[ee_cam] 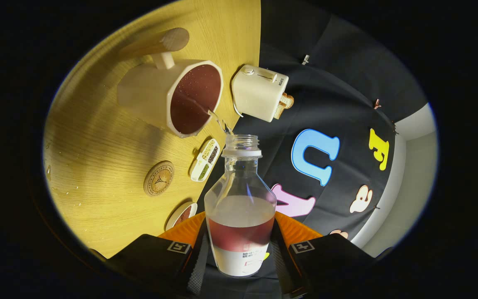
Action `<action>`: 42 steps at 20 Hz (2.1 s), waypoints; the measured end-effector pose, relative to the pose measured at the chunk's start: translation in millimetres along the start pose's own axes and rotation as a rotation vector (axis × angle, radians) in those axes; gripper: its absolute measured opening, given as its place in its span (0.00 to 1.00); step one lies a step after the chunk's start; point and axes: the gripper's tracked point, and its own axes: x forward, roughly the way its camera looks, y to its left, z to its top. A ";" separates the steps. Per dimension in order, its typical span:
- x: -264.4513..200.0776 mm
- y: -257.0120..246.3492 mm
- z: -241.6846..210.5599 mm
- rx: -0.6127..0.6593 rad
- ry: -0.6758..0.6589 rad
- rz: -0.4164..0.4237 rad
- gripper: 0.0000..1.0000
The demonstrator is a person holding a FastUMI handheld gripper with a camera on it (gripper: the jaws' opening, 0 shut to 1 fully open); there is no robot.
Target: Take the bottle from table, then pour the juice into the cup, finally place the bottle on the coaster
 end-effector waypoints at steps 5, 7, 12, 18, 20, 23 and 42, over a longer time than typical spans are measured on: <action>-0.9 -1.6 4.0 -0.050 -0.027 -0.015 0.72; -0.5 -1.9 5.8 -0.066 -0.035 -0.018 0.72; 5.0 -8.7 10.2 -0.114 -0.060 -0.034 0.72; 9.1 -18.9 15.4 -0.174 -0.098 -0.050 0.72; 9.9 -20.2 16.2 -0.196 -0.113 -0.056 0.72; 9.2 -23.1 15.7 -0.239 -0.129 -0.069 0.72; 11.9 -37.4 37.6 -0.442 -0.219 -0.152 0.72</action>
